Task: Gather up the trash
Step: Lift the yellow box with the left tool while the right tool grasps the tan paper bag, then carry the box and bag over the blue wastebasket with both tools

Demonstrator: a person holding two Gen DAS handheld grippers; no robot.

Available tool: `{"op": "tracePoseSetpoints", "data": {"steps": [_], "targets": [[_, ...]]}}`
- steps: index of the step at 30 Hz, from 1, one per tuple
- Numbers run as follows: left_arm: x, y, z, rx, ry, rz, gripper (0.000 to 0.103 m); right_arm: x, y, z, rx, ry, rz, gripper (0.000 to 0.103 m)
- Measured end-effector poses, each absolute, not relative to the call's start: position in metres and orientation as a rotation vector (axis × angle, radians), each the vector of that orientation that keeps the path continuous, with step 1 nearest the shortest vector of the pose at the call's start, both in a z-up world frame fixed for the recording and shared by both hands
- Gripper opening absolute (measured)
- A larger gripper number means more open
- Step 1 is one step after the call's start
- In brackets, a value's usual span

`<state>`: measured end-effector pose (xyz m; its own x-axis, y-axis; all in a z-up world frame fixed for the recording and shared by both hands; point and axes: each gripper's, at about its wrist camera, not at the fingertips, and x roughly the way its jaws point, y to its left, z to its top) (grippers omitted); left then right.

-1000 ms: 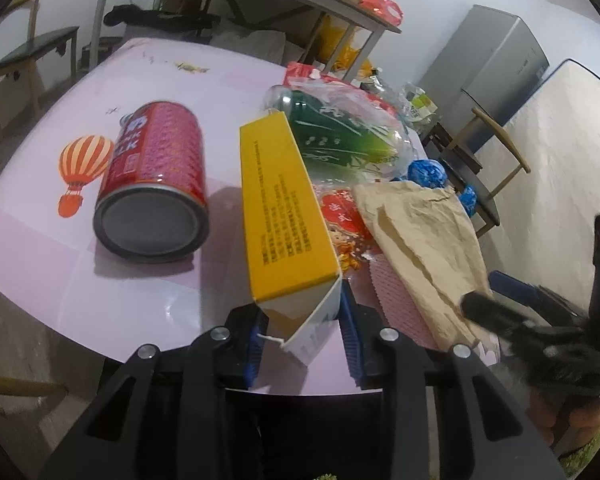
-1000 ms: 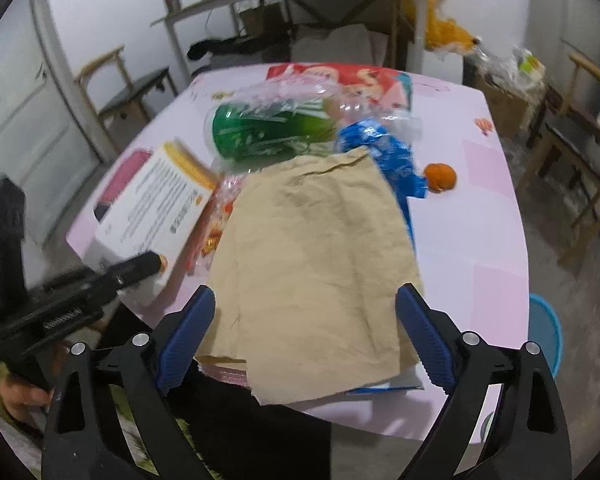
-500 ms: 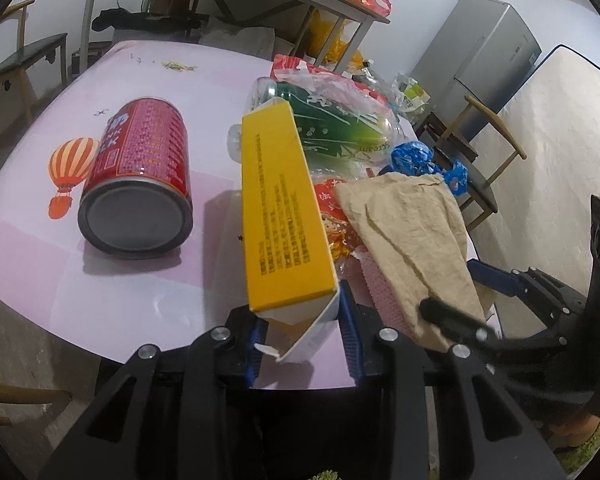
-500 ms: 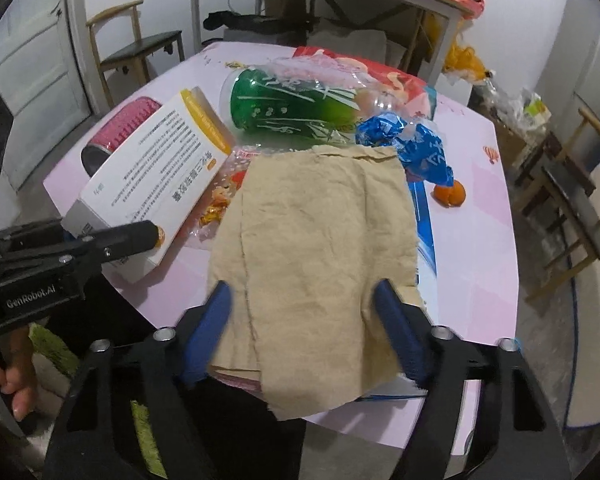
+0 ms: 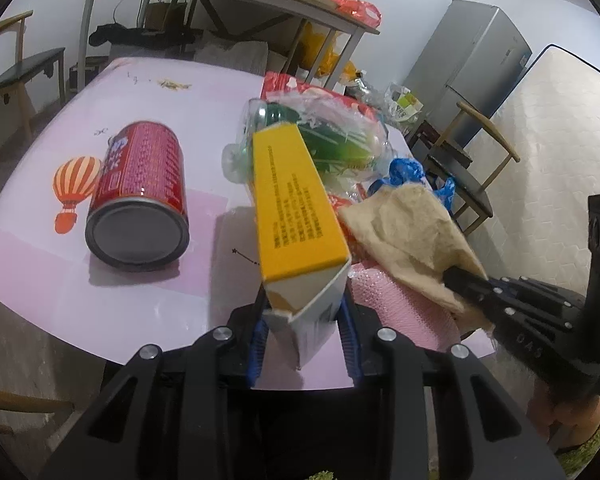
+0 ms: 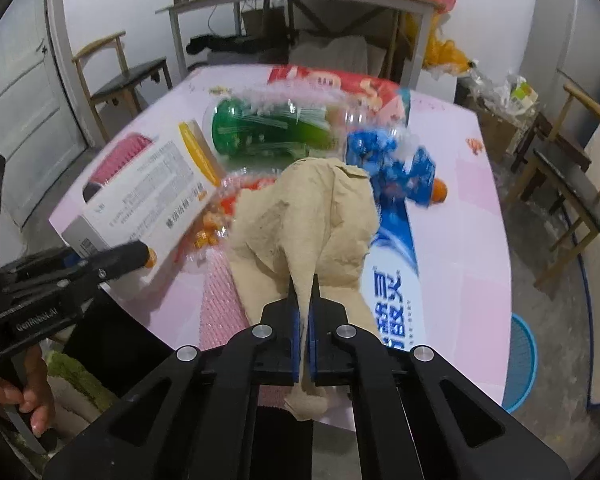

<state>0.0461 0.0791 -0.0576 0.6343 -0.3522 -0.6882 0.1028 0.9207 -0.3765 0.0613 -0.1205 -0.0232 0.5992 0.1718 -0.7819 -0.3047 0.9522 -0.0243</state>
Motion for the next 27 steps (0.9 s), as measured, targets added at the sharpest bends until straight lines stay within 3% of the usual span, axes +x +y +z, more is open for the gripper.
{"op": "tracePoseSetpoints", "data": {"steps": [12, 27], "targets": [[0.037, 0.078, -0.031, -0.318, 0.739, -0.278, 0.028, 0.050, -0.127, 0.030, -0.073, 0.710, 0.323, 0.002], [0.010, 0.092, 0.043, -0.333, 0.472, -0.278, 0.027, 0.037, -0.135, 0.082, -0.024, 0.541, 0.334, 0.002]]}}
